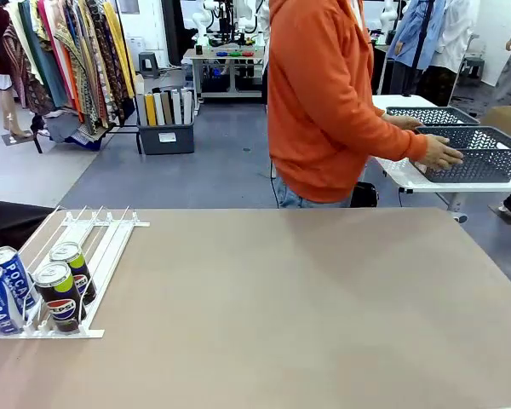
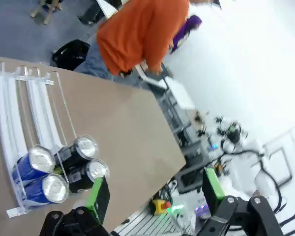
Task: Retrieve and store the cans from the dispenser.
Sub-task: Pick up one can from the Automatic Can Dispenser and place it in the middle of the table.
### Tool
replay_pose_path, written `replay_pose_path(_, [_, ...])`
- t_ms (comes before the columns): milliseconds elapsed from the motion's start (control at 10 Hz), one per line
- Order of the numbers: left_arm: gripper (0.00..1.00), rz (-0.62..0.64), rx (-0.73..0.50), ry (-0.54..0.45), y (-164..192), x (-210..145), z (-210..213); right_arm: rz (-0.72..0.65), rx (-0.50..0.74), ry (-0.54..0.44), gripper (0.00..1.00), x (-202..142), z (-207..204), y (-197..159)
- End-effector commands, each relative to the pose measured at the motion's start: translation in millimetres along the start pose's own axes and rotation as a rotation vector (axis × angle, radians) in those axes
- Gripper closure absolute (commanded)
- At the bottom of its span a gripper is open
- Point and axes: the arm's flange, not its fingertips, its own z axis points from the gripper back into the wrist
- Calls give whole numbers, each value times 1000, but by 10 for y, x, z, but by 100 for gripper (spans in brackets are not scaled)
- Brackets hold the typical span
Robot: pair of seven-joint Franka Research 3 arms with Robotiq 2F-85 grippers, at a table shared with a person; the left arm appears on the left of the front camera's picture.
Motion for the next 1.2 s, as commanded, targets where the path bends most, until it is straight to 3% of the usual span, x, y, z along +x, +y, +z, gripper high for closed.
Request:
replay_pose_path(0, [0,45,33,-62,114,117,-166,-29,-25,10,0,-770,-664,-214])
replay_pose_path(100, [0,0,0,0,0,0,0,-12,-108,6,0,-733,-792,-189])
replay_pose_path(200, [0,0,0,0,0,0,0,-36,-18,0,0,-23,0,-206])
replay_pose_path(800, [0,22,15,15,-29,-30,-6,-36,-18,0,0,-23,0,-206])
replay_pose_path(900, [0,-51,108,132,-276,-15,-75,-36,-18,0,0,-23,0,-206])
replay_pose_path(1100, [0,-168,415,423,-728,60,-469,-36,-18,0,0,-23,0,-206])
